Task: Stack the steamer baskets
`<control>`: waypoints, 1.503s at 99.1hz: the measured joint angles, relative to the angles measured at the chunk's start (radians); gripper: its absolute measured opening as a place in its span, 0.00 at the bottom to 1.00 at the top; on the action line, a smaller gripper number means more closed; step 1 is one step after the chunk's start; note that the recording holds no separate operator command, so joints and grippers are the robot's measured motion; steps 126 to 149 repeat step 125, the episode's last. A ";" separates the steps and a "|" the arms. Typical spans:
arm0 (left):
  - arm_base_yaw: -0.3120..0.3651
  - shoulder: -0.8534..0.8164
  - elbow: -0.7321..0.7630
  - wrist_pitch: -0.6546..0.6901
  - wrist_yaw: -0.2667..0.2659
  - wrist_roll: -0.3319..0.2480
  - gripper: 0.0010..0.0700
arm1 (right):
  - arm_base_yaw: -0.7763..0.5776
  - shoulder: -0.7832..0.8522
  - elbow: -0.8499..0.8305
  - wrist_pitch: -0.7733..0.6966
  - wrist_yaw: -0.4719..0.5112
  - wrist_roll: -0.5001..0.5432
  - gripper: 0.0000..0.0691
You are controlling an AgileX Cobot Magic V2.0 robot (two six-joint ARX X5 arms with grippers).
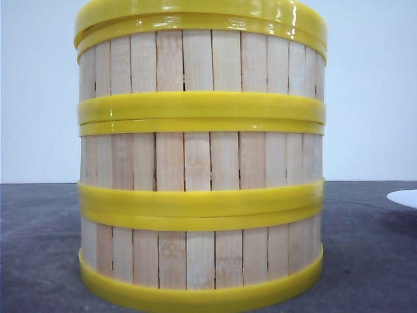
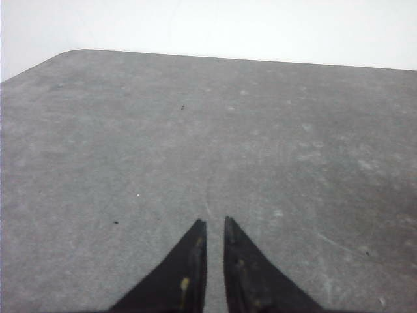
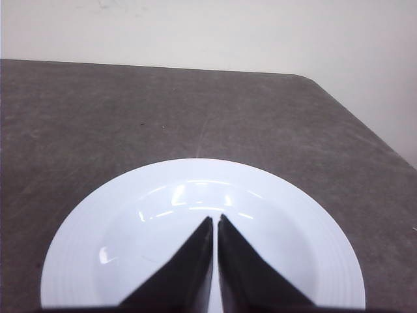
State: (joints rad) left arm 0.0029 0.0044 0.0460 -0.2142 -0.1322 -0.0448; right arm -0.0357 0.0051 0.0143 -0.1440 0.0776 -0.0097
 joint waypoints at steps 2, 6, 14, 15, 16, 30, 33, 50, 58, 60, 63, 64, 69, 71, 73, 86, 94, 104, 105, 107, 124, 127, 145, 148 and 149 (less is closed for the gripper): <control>0.000 0.000 0.000 0.000 0.000 0.000 0.02 | 0.000 0.000 0.000 0.001 0.000 0.000 0.01; 0.000 0.000 0.000 0.000 0.000 0.000 0.02 | 0.000 0.000 0.000 0.003 0.000 0.000 0.01; 0.000 0.000 0.000 0.000 0.000 0.000 0.02 | 0.000 0.000 0.000 0.016 0.000 0.000 0.01; 0.000 0.000 0.000 0.000 0.000 0.000 0.02 | 0.000 0.000 0.000 0.018 0.000 0.000 0.01; 0.000 0.000 0.000 0.000 0.000 0.000 0.02 | 0.000 0.000 0.000 0.021 0.000 0.000 0.01; 0.000 0.000 0.000 0.000 0.000 0.000 0.02 | 0.000 0.000 0.000 0.032 0.000 0.000 0.01; 0.000 0.000 0.000 0.000 0.000 0.000 0.02 | 0.000 0.000 0.000 0.032 0.000 0.000 0.01; 0.000 0.000 0.000 0.000 0.000 0.000 0.02 | 0.000 0.000 0.000 0.032 0.000 0.000 0.01; 0.000 0.000 0.000 0.000 0.000 0.000 0.02 | 0.000 0.000 0.000 0.032 0.000 0.000 0.01; 0.000 0.000 0.000 0.000 0.000 0.000 0.02 | 0.000 0.000 0.000 0.032 0.000 0.000 0.01; 0.000 0.000 0.000 0.000 0.000 0.000 0.02 | 0.000 0.000 0.000 0.032 0.000 0.000 0.01; 0.000 0.000 0.000 0.000 0.000 0.000 0.02 | 0.000 0.000 0.000 0.032 0.000 0.000 0.01; 0.000 0.000 0.000 0.000 0.000 0.000 0.02 | 0.000 0.000 0.000 0.032 0.000 0.000 0.01; 0.000 0.000 0.000 0.000 0.000 0.000 0.02 | 0.000 0.000 0.000 0.032 0.000 0.000 0.01; 0.000 0.000 0.000 0.000 0.000 0.000 0.02 | 0.000 0.000 0.000 0.032 0.000 0.000 0.01; 0.000 0.000 0.000 0.000 0.000 0.000 0.02 | 0.000 0.000 0.000 0.032 0.000 0.000 0.01; 0.000 0.000 0.000 0.000 0.000 0.000 0.02 | 0.000 0.000 0.000 0.032 0.000 0.000 0.01; 0.000 0.000 0.000 0.000 0.000 0.000 0.02 | 0.000 0.000 0.000 0.032 0.000 0.000 0.01; 0.000 0.000 0.000 0.000 0.000 0.000 0.02 | 0.000 0.000 0.000 0.032 0.000 0.000 0.01; 0.000 0.000 0.000 0.000 0.000 0.000 0.02 | 0.000 0.000 0.000 0.032 0.000 0.000 0.01; 0.000 0.000 0.000 0.000 0.000 0.000 0.02 | 0.000 0.000 0.000 0.032 0.000 0.000 0.01; 0.000 0.000 0.000 0.000 0.000 0.000 0.02 | 0.000 0.000 0.000 0.032 0.000 0.000 0.01; 0.000 0.000 0.000 0.000 0.000 0.000 0.02 | 0.000 0.000 0.000 0.032 0.000 0.000 0.01; 0.000 0.000 0.000 0.000 0.000 0.000 0.02 | 0.000 0.000 0.000 0.032 0.000 0.000 0.01; 0.000 0.000 0.000 0.000 0.000 0.000 0.02 | 0.000 0.000 0.000 0.032 0.000 0.000 0.01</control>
